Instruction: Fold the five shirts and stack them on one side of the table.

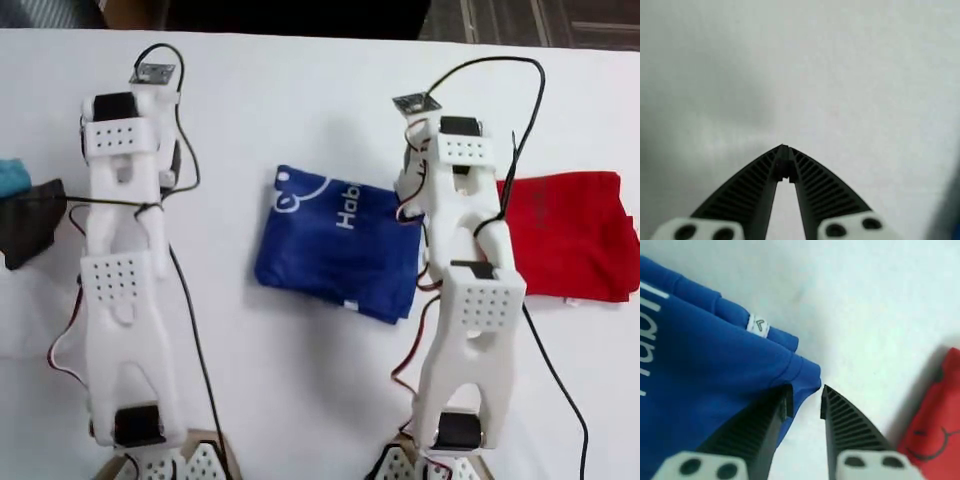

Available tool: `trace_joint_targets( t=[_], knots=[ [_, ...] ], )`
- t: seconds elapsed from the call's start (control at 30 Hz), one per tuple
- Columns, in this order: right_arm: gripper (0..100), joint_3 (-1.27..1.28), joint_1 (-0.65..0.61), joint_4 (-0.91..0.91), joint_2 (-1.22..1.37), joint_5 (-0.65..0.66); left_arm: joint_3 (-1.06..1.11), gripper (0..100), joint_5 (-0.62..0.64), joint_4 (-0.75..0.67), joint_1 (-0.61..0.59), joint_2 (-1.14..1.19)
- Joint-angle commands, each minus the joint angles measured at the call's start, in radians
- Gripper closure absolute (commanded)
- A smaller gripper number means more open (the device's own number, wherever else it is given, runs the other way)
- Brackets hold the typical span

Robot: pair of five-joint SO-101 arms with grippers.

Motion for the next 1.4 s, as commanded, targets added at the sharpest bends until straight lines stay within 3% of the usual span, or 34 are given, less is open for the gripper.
trace_joint_targets(
  t=[0.0,0.13,0.57,1.0,1.1,1.23,1.37],
  knots=[
    [91.3,-0.044,-0.001,-0.001,0.004,-0.008,-0.044,97,0.006,0.015,-0.003,-0.015],
    [98.2,-0.06,0.002,-0.016,0.019,-0.002,-0.044,97,0.006,0.015,-0.003,-0.015],
    [97.7,-0.411,0.001,0.09,0.01,0.0,-0.042,97,0.006,0.015,-0.003,-0.015],
    [97.2,-0.45,0.007,0.054,0.159,0.104,-0.041,97,0.006,0.015,-0.003,-0.015],
    [92.6,-0.471,0.007,0.062,0.151,0.104,-0.041,97,0.006,0.017,-0.002,-0.018],
    [86.2,-0.577,0.007,0.153,0.094,0.057,-0.048,97,0.006,0.031,0.012,-0.028],
    [86.5,-0.628,0.004,0.206,0.047,-0.035,-0.047,97,0.0,0.035,0.054,-0.044]
  ],
)
